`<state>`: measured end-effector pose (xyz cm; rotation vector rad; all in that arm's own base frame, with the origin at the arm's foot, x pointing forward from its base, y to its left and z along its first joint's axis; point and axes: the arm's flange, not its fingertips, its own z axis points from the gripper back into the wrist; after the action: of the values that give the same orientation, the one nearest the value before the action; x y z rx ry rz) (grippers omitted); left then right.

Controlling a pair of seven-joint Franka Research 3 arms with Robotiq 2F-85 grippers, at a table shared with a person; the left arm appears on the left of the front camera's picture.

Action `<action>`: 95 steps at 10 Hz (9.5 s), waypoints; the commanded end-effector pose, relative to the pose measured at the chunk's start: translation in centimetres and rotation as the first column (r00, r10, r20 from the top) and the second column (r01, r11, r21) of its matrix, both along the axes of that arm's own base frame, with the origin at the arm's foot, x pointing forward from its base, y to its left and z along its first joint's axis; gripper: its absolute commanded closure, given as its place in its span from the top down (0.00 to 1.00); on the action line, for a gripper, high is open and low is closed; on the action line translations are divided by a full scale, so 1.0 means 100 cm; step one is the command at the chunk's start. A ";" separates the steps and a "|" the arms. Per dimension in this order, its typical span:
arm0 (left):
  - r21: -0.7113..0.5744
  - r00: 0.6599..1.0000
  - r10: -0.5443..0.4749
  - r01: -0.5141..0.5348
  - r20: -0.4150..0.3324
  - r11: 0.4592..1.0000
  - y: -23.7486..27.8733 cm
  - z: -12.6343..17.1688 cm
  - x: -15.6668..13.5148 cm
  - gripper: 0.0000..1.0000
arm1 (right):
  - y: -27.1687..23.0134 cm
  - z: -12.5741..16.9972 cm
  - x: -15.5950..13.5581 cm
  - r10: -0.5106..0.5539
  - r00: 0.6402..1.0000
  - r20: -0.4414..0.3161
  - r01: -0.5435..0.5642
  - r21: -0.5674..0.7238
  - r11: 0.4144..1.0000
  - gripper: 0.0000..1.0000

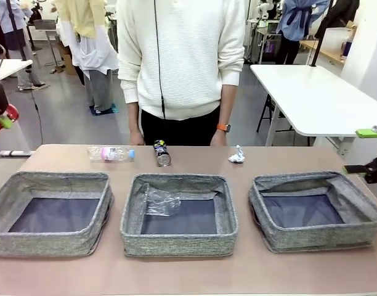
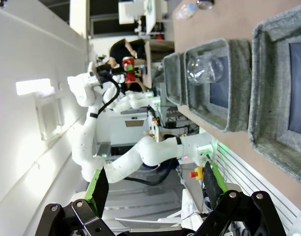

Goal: Sort the waste into the appropriate baskets.
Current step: Pick up the waste item pointed out by the person, then place the picked waste into the Fabric basket indicated by the person.

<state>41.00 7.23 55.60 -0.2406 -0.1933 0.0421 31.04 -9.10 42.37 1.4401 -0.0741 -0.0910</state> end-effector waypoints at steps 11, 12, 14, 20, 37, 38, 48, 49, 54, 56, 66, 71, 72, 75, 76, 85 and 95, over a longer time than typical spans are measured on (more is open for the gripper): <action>0.121 0.986 -0.083 0.101 -0.146 0.987 -0.226 0.136 0.039 0.33 | 0.001 0.003 0.000 -0.004 1.000 -0.002 0.004 0.008 1.000 1.00; 0.110 0.985 -0.054 0.072 -0.162 0.991 -0.271 0.144 0.033 0.33 | 0.001 0.003 0.000 -0.004 1.000 -0.002 0.004 0.008 1.000 1.00; 0.095 0.987 -0.115 0.126 -0.115 0.987 -0.347 0.170 0.008 0.33 | 0.001 0.003 0.000 -0.004 1.000 -0.002 0.004 0.008 1.000 1.00; 0.031 0.987 -0.145 0.147 -0.076 0.989 -0.404 0.210 -0.015 0.33 | 0.001 0.003 0.000 -0.004 1.000 -0.002 0.004 0.008 1.000 1.00; 0.021 0.984 -0.156 0.158 -0.090 0.987 -0.410 0.211 -0.010 0.33 | 0.001 0.003 0.000 -0.004 1.000 -0.002 0.004 0.008 1.000 1.00; 0.021 0.984 -0.156 0.158 -0.090 0.987 -0.410 0.211 -0.010 0.33 | 0.001 0.003 0.000 -0.004 1.000 -0.002 0.004 0.008 1.000 1.00; 0.021 0.984 -0.156 0.158 -0.090 0.987 -0.410 0.211 -0.010 0.33 | 0.001 0.003 0.000 -0.004 1.000 -0.002 0.004 0.008 1.000 1.00; 0.021 0.984 -0.156 0.158 -0.090 0.987 -0.410 0.211 -0.010 0.33 | 0.001 0.003 0.000 -0.004 1.000 -0.002 0.004 0.008 1.000 1.00; 0.021 0.984 -0.151 0.153 -0.098 0.988 -0.412 0.207 -0.008 0.33 | 0.000 0.000 0.000 0.001 1.000 -0.001 -0.001 0.000 1.000 1.00; -0.067 0.965 -0.264 0.263 -0.007 0.963 -0.470 0.151 -0.024 0.33 | -0.067 0.004 -0.007 -0.033 0.999 0.007 0.033 -0.003 0.999 1.00; -0.053 0.778 -0.625 0.628 0.060 0.776 -0.767 -0.038 -0.032 0.33 | -0.185 0.026 -0.064 -0.364 0.930 0.043 0.363 0.022 0.931 1.00; -0.052 0.789 -0.611 0.614 0.071 0.787 -0.766 -0.036 -0.029 0.33 | -0.185 0.026 -0.064 -0.364 0.930 0.043 0.363 0.022 0.931 1.00; -0.054 0.789 -0.609 0.614 0.081 0.788 -0.765 -0.035 -0.029 0.53 | -0.185 0.026 -0.064 -0.364 0.930 0.043 0.363 0.022 0.931 1.00; -0.040 0.786 -0.611 0.616 0.094 0.787 -0.764 -0.034 -0.027 1.00 | -0.185 0.026 -0.064 -0.364 0.930 0.043 0.363 0.022 0.931 1.00; -0.044 0.789 -0.607 0.613 0.094 0.789 -0.763 -0.033 -0.027 1.00 | -0.185 0.026 -0.064 -0.364 0.930 0.043 0.363 0.022 0.931 1.00; 0.004 0.804 -0.593 0.594 -0.032 0.805 -0.602 0.009 0.003 1.00 | -0.131 0.027 -0.016 -0.203 0.979 -0.013 0.201 -0.097 0.975 1.00; -0.570 0.982 -0.183 0.176 0.047 0.802 -0.213 -0.036 -0.040 1.00 | 0.089 0.014 0.092 0.175 0.968 -0.178 -0.190 -0.073 0.979 1.00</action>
<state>38.79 -15.61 52.45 -0.7684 -0.0833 -0.0465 39.19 -0.47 43.25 1.3087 0.1608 -0.0377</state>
